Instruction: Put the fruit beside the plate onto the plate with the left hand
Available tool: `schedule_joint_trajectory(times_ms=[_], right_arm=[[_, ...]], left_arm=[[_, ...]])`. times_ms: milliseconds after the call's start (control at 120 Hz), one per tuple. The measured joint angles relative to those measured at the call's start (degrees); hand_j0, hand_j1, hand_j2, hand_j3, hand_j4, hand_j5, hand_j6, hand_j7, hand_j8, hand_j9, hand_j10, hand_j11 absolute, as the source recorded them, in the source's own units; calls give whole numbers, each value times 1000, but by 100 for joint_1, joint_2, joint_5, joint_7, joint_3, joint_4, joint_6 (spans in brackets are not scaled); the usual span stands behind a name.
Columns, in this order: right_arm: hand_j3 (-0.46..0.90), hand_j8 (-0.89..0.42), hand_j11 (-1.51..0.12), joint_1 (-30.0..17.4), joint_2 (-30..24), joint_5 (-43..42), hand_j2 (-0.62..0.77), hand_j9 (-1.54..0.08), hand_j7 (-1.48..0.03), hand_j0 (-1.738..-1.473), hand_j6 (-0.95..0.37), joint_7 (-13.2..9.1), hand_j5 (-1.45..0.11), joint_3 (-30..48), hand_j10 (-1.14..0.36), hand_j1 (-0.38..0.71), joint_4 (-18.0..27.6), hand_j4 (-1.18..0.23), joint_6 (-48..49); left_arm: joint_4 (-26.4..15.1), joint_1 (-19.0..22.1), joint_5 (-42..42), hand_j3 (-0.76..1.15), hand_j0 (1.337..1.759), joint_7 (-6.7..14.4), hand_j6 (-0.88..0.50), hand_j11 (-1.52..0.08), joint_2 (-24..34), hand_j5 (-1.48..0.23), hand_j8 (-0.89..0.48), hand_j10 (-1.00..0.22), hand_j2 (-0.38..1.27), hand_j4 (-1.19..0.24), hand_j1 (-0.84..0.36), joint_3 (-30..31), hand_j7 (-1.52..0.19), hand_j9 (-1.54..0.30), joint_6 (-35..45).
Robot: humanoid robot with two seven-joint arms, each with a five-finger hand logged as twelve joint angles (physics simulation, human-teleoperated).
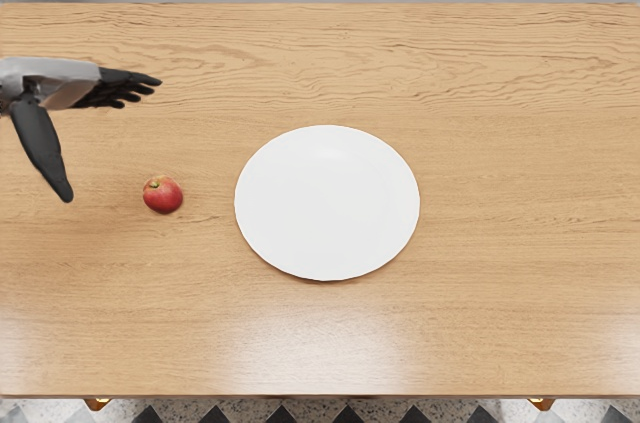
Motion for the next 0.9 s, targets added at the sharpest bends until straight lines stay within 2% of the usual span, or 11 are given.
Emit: schedule_joint_trajectory(times_ms=[133, 233, 283, 350, 392, 442, 508, 583, 650, 750, 900], right_arm=[[0, -15, -20, -5, 0, 8, -3, -20, -20, -1658, -15, 0, -20, 13, -15, -331, -5, -15, 0], [0, -15, -20, -1, 0, 10, -3, -20, -20, -1658, -15, 0, -20, 9, -15, -331, -6, -15, 0], [0, -15, -20, 2, 0, 11, -3, -20, -20, -1658, -15, 0, -20, 8, -15, -331, -6, -15, 0], [0, -15, -20, 6, 0, 11, -3, -20, -20, -1658, -15, 0, -20, 8, -15, -331, -6, -15, 0], [0, -15, -20, 8, 0, 10, -3, -20, -20, -1658, -15, 0, -20, 7, -15, -331, -6, -15, 0], [0, -15, -20, 9, 0, 10, -3, -20, -20, -1658, -15, 0, -20, 7, -15, -331, -6, -15, 0], [0, -15, -20, 10, 0, 8, -3, -20, -20, -1658, -15, 0, -20, 7, -15, -331, -6, -15, 0], [0, -15, -20, 11, 0, 6, -3, -20, -20, -1658, -15, 0, -20, 7, -15, -331, -6, -15, 0], [0, -15, -20, 14, 0, 5, -3, -20, -20, -1658, -15, 0, -20, 4, -15, -331, -6, -15, 0], [0, -15, -20, 18, 0, 4, -3, -20, -20, -1658, -15, 0, -20, 4, -15, -331, -6, -15, 0], [0, -15, -20, 24, 0, 3, -3, -20, -20, -1658, -15, 0, -20, 4, -15, -331, -6, -15, 0]], left_arm=[[-16, 0, -6, 0, 1658, -116, -8, 0, 0, -1, -8, -6, 1, -7, 349, -5, -1, 0, 0], [-20, -14, -50, 0, 1658, -87, -8, 0, -9, -1, -8, -6, 1, -7, 349, -10, -1, 0, 0], [-59, -48, -104, 0, 1658, 350, -8, 0, -84, -1, -8, -6, 1, -7, 349, -85, -1, 0, 0], [-252, -53, -201, 0, 1658, 1425, -8, 0, -313, -1, -8, -6, 1, -7, 349, -319, -1, 0, 0], [-432, -118, -240, 0, 1658, 1931, -9, 0, -423, -1, -9, -7, 1, -8, 349, -438, -1, 0, -1], [-745, -245, -258, 0, 1658, 2322, -8, 0, -439, -1, -8, -6, 0, -7, 349, -551, -1, 0, 0], [-1179, -280, -229, 0, 1658, 2623, -8, 0, -436, -1, -7, -6, 0, -6, 349, -680, -1, 0, 57], [-1506, -241, -30, 0, 1658, 2795, -7, 0, -613, -1, -6, -5, 0, -6, 349, -750, 0, 0, 276], [-1646, -66, 604, 0, 1658, 2872, -7, 0, -1038, -1, -6, -5, 0, -6, 349, -707, 0, 0, 758], [-1745, 180, 1327, 0, 1658, 2925, -6, 0, -1037, -1, -6, -4, 1, -5, 349, -633, 0, 0, 1465], [-1801, 541, 1918, 0, 1658, 2950, -7, 0, -1148, -1, -6, -5, 1, -5, 349, -573, -1, 0, 1910]])
